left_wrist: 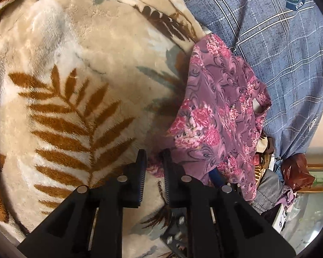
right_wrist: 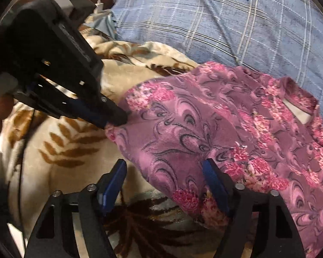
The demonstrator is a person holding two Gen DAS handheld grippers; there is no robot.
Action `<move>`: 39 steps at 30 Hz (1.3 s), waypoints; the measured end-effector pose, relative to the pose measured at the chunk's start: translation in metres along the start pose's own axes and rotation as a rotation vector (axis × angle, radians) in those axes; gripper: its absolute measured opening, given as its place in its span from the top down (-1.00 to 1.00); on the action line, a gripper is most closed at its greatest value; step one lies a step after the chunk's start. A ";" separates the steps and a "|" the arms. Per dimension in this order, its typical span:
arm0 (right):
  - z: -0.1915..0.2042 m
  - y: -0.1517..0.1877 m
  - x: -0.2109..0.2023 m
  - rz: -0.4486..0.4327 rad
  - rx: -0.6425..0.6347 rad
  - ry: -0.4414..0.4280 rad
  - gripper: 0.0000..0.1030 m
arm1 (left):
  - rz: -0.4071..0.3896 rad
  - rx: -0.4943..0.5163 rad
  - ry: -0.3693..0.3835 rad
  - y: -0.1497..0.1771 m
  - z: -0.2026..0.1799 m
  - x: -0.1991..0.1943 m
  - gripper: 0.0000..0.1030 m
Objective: Fold small clothes
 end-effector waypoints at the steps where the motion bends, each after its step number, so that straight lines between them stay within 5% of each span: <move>1: 0.000 0.000 0.001 0.005 0.007 0.023 -0.17 | -0.003 0.002 0.000 0.000 0.000 -0.001 0.77; 4: -0.004 0.002 -0.003 0.010 0.030 0.053 0.04 | -0.001 0.013 -0.006 0.001 -0.002 0.000 0.77; 15: -0.002 0.000 -0.007 0.009 0.007 0.079 0.32 | 0.009 0.025 -0.009 0.003 -0.004 0.004 0.77; 30: -0.004 0.000 -0.007 0.024 0.023 0.066 0.27 | 0.012 0.034 -0.027 0.003 -0.006 0.007 0.77; 39: -0.004 -0.005 -0.013 -0.013 0.024 0.022 -0.07 | 0.012 0.018 -0.021 0.002 -0.002 0.006 0.77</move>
Point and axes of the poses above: each gripper's, at about its wrist camera, not at the fingertips, and x roughly the way its jaws point, z to its left, y to its underside, the point moved 2 cm from there along x, roughly the way its jaws point, and after that the axes turned 5 degrees about -x, right-handed, at the moved point
